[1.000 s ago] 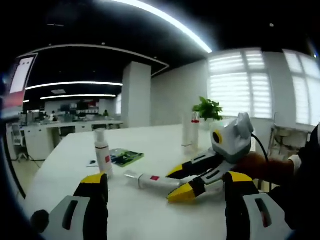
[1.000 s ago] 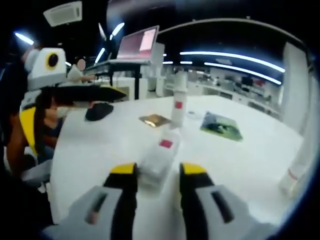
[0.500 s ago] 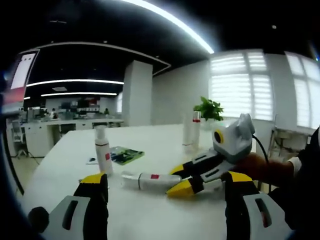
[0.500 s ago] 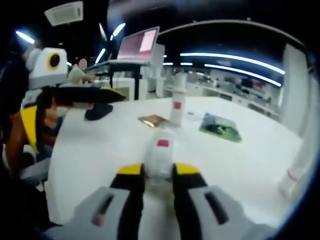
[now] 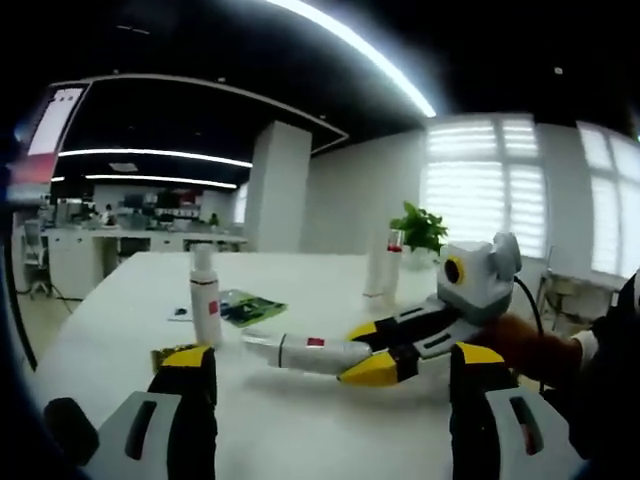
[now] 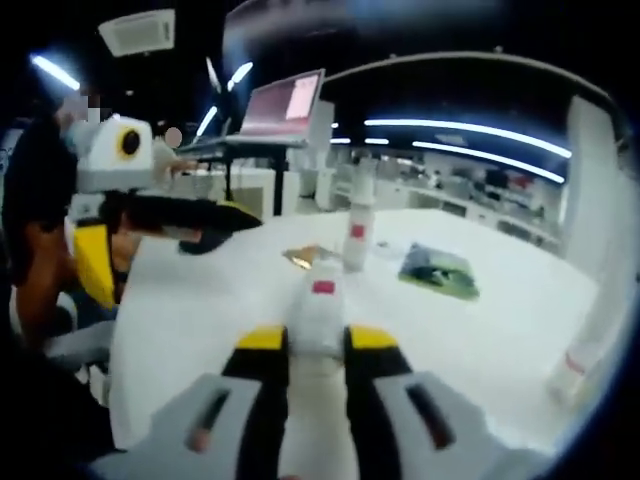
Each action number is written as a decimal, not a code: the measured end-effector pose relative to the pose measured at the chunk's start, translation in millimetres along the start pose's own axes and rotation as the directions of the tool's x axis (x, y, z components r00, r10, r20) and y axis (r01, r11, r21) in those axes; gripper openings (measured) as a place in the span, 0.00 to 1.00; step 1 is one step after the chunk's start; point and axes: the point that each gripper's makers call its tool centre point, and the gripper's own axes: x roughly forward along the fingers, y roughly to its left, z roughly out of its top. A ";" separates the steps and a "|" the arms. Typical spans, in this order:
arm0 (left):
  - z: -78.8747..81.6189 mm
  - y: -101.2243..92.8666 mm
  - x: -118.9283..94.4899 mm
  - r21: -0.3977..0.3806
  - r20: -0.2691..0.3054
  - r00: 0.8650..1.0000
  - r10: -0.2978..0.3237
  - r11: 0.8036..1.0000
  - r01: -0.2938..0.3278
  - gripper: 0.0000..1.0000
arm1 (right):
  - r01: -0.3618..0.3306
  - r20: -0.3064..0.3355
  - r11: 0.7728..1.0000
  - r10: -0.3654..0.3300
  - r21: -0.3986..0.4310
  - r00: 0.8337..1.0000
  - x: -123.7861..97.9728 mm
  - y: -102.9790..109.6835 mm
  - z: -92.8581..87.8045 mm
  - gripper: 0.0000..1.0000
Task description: Arrange the skincare products in the storage area until every visible bottle or jar stands upright without overlapping.
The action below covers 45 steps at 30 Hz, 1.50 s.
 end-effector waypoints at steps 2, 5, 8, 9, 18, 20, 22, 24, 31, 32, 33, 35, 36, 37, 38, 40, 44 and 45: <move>1.0 0.0 -0.2 -0.013 0.009 1.000 -0.003 1.000 0.003 0.97 | -0.001 0.021 1.000 0.001 -0.025 1.000 -3.1 1.7 5.5 0.18; 1.7 0.9 -0.4 -0.031 0.018 1.000 -0.005 0.999 0.005 0.95 | 0.002 0.046 0.999 0.000 -0.047 0.999 -6.2 2.8 11.8 0.18; 1.5 -0.2 -0.9 -0.061 0.024 1.000 -0.018 0.998 0.020 0.89 | 0.002 0.068 0.997 0.003 -0.071 0.998 -11.3 8.0 16.8 0.18; 2.6 -1.6 -1.1 -0.084 0.034 0.999 -0.030 0.996 0.033 0.87 | -0.011 0.078 0.996 0.018 -0.087 0.997 -12.1 10.2 21.3 0.18; 11.1 -1.9 -4.2 -0.141 0.082 0.996 -0.038 0.989 0.049 0.79 | -0.007 0.174 0.982 0.040 -0.190 0.984 -26.2 21.3 42.6 0.18; 12.8 -3.5 -4.9 -0.163 0.097 0.994 -0.053 0.984 0.068 0.78 | -0.012 0.182 0.979 0.050 -0.202 0.982 -29.3 25.3 43.8 0.18; 15.1 -6.0 -5.1 -0.189 0.114 0.991 -0.070 0.978 0.090 0.76 | -0.017 0.193 0.972 0.064 -0.236 0.979 -28.8 29.0 47.2 0.18; 17.4 -7.5 -5.5 -0.203 0.131 0.988 -0.081 0.973 0.106 0.73 | -0.022 0.197 0.967 0.074 -0.254 0.978 -29.5 33.0 47.8 0.19; 21.4 -9.6 -8.4 -0.231 0.161 0.982 -0.094 0.964 0.130 0.64 | -0.013 0.202 0.939 0.088 -0.345 0.975 -30.0 41.6 48.7 0.19; 21.2 -9.7 -8.6 -0.235 0.161 0.982 -0.097 0.963 0.133 0.62 | -0.013 0.202 0.937 0.089 -0.350 0.975 -30.5 42.1 48.9 0.19; 20.9 -9.2 -9.4 -0.241 0.163 0.982 -0.098 0.961 0.136 0.61 | -0.011 0.201 0.933 0.090 -0.361 0.975 -30.8 42.2 48.1 0.19; 22.8 -8.4 -11.3 -0.259 0.180 0.978 -0.102 0.954 0.147 0.59 | -0.007 0.206 0.928 0.090 -0.374 0.974 -31.2 41.8 48.6 0.19; 23.9 -8.4 -11.8 -0.269 0.186 0.977 -0.105 0.951 0.154 0.58 | -0.006 0.210 0.927 0.091 -0.376 0.974 -31.6 41.6 49.0 0.19; 25.6 -8.5 -12.6 -0.280 0.198 0.974 -0.108 0.946 0.162 0.58 | -0.006 0.212 0.927 0.092 -0.376 0.973 -32.5 41.9 49.1 0.19; 26.5 -8.8 -13.2 -0.287 0.206 0.972 -0.110 0.943 0.168 0.56 | -0.006 0.216 0.927 0.094 -0.376 0.972 -33.2 42.0 49.3 0.19; 27.2 -8.7 -13.3 -0.294 0.214 0.971 -0.108 0.941 0.170 0.53 | -0.006 0.220 0.925 0.097 -0.379 0.971 -34.4 41.5 49.6 0.19; 27.9 -9.4 -13.3 -0.296 0.224 0.969 -0.105 0.940 0.171 0.49 | -0.007 0.220 0.925 0.097 -0.381 0.971 -35.4 40.6 48.9 0.19; 28.1 -10.0 -13.4 -0.295 0.226 0.968 -0.104 0.940 0.170 0.48 | -0.008 0.219 0.926 0.098 -0.378 0.971 -35.6 40.7 48.3 0.19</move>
